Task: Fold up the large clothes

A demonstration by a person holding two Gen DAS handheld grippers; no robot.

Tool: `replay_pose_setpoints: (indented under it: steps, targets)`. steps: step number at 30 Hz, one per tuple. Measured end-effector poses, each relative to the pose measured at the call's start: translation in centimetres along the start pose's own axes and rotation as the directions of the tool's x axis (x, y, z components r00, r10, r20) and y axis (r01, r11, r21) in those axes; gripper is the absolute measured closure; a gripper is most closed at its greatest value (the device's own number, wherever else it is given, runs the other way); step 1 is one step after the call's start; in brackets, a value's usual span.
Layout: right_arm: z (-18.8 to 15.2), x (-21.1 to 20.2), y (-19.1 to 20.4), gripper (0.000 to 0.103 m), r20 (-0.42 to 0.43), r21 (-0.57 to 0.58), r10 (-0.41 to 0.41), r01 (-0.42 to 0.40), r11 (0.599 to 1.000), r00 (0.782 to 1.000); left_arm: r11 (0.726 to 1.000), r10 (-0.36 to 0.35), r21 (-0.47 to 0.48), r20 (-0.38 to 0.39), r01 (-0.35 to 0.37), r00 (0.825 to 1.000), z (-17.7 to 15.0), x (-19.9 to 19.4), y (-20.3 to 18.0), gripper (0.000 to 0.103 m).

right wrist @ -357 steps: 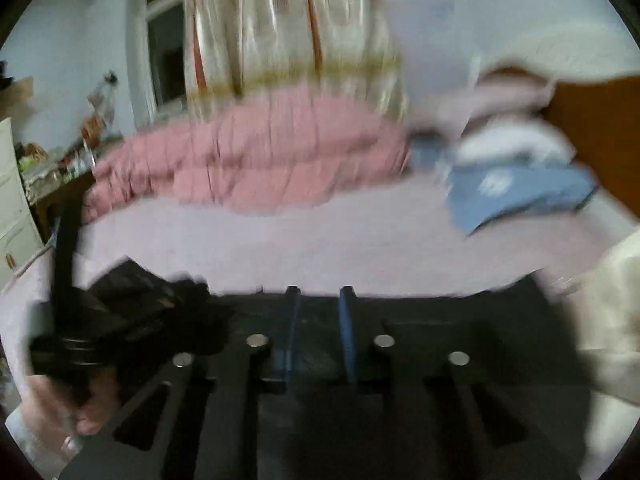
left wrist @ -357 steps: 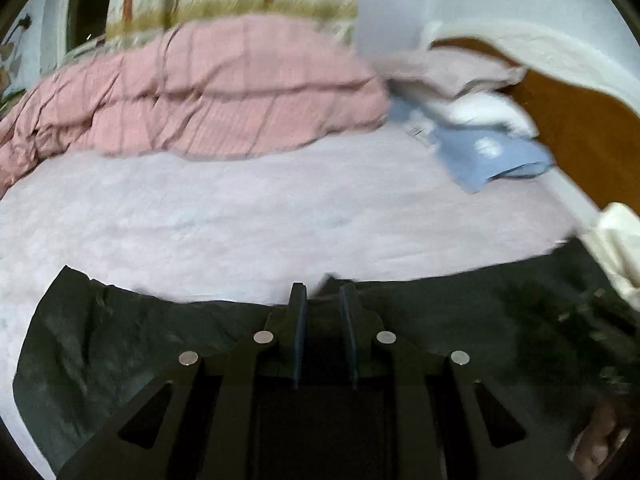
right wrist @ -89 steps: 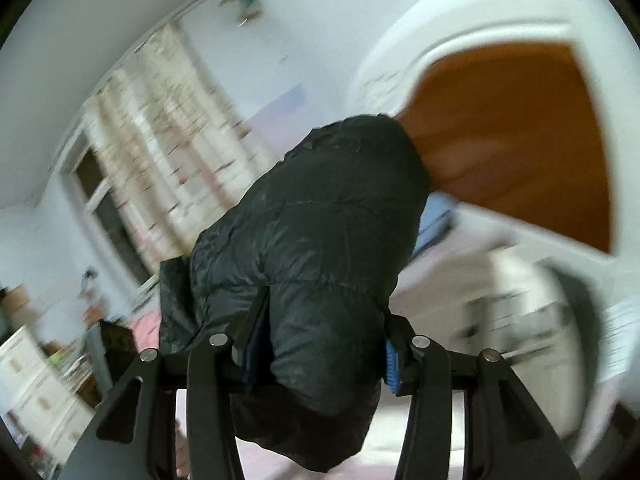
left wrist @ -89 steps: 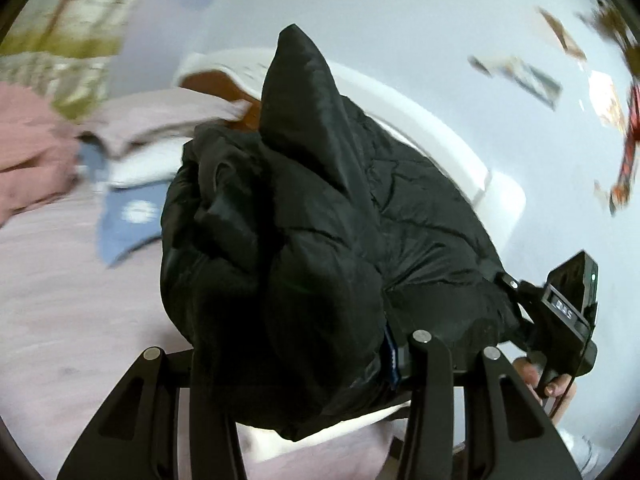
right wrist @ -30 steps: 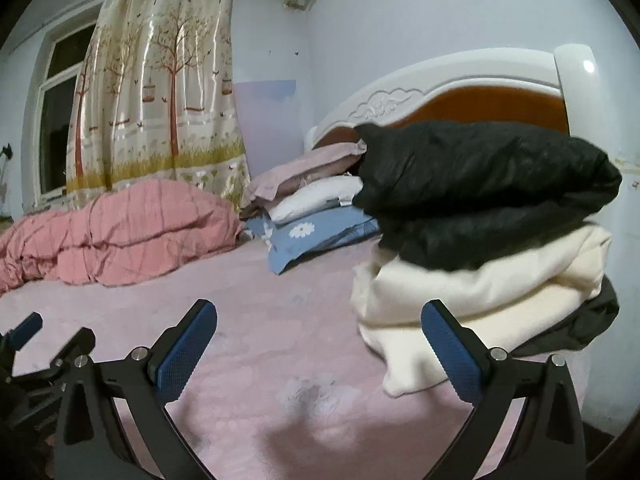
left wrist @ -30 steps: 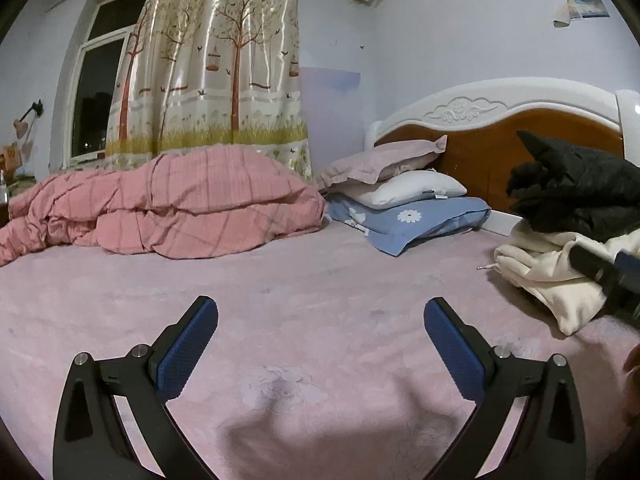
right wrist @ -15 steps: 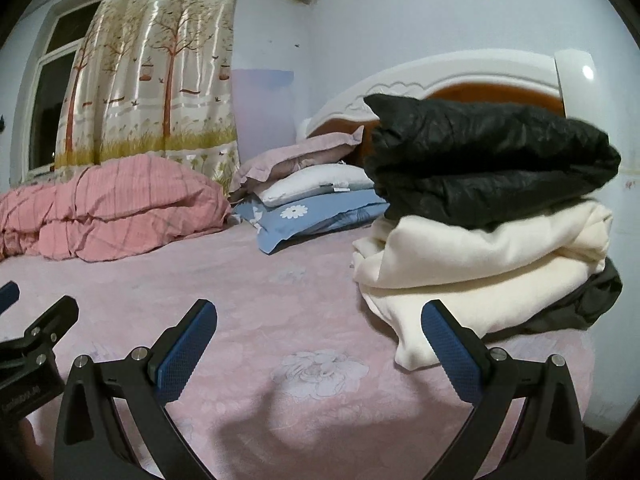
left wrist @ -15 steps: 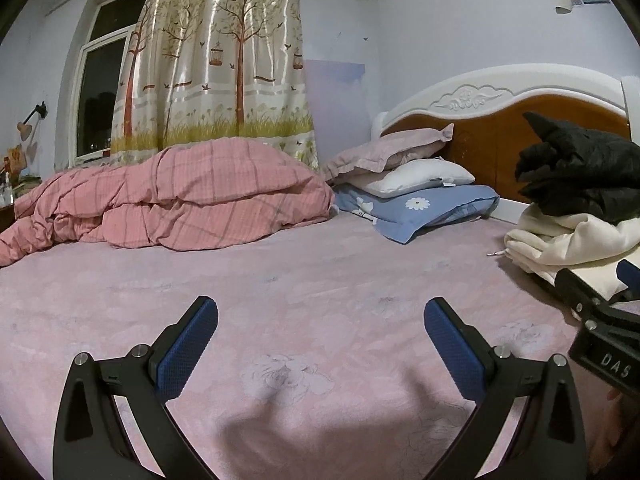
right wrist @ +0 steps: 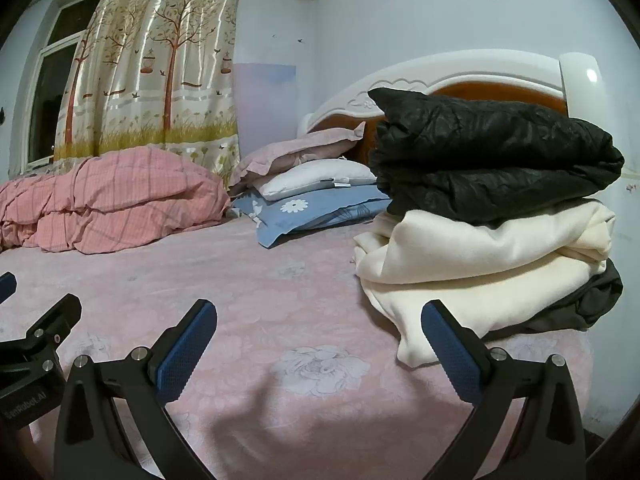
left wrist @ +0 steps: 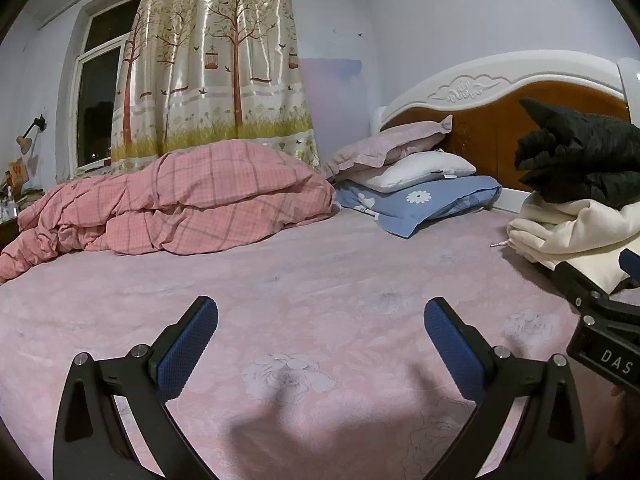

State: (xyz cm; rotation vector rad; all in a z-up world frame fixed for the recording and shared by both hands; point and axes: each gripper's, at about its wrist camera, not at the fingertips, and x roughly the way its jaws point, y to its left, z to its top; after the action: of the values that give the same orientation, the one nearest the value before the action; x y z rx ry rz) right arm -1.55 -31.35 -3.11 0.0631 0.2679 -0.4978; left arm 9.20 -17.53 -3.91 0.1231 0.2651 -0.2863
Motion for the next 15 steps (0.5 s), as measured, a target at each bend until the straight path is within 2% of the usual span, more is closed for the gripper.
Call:
replay_pose_setpoints:
  steps: [6,15]
  targets:
    - [0.0,-0.04,-0.1,0.001,0.001,0.001,0.0,0.0,1.0,1.0,1.0,0.008,0.021,-0.003,-0.008,1.0,-0.05,-0.2,-0.2,0.0]
    - [0.03,0.1,-0.09,0.001,-0.009,-0.003,-0.002,0.002,1.0,1.0,1.0,-0.001,0.002,-0.012,0.001,1.0,-0.12,-0.36,0.05,0.0]
